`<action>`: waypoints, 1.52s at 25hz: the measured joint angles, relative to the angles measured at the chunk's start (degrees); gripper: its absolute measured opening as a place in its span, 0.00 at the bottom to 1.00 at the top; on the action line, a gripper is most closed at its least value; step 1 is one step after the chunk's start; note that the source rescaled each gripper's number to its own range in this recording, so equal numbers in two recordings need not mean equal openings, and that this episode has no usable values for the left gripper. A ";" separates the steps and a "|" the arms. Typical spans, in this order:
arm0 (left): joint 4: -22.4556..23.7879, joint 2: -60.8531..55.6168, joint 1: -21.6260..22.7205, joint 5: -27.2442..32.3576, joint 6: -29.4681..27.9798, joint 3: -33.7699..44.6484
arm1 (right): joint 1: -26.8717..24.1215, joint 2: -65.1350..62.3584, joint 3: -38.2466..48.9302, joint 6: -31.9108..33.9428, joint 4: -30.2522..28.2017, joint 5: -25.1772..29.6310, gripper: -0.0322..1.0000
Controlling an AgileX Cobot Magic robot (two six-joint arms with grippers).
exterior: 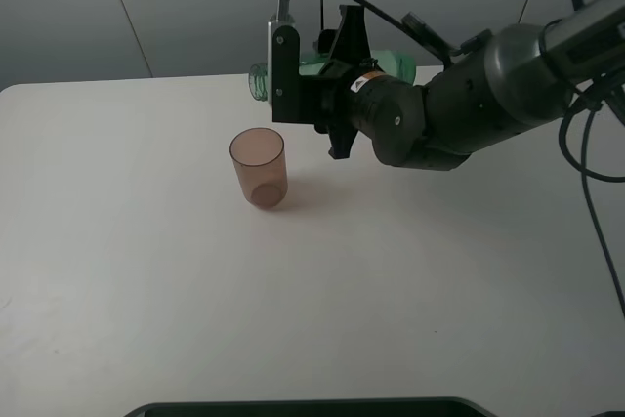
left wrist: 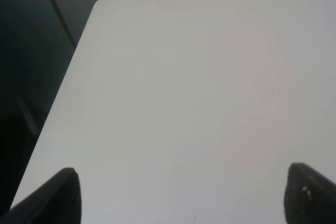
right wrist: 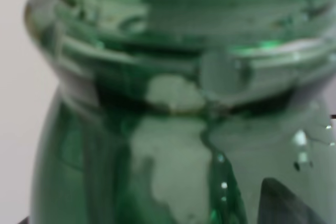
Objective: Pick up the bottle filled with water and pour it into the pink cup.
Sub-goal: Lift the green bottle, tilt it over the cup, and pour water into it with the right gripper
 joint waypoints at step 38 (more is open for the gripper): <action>0.00 0.00 0.00 0.00 -0.25 0.00 | -1.62 0.00 0.00 -10.37 0.56 -0.05 0.07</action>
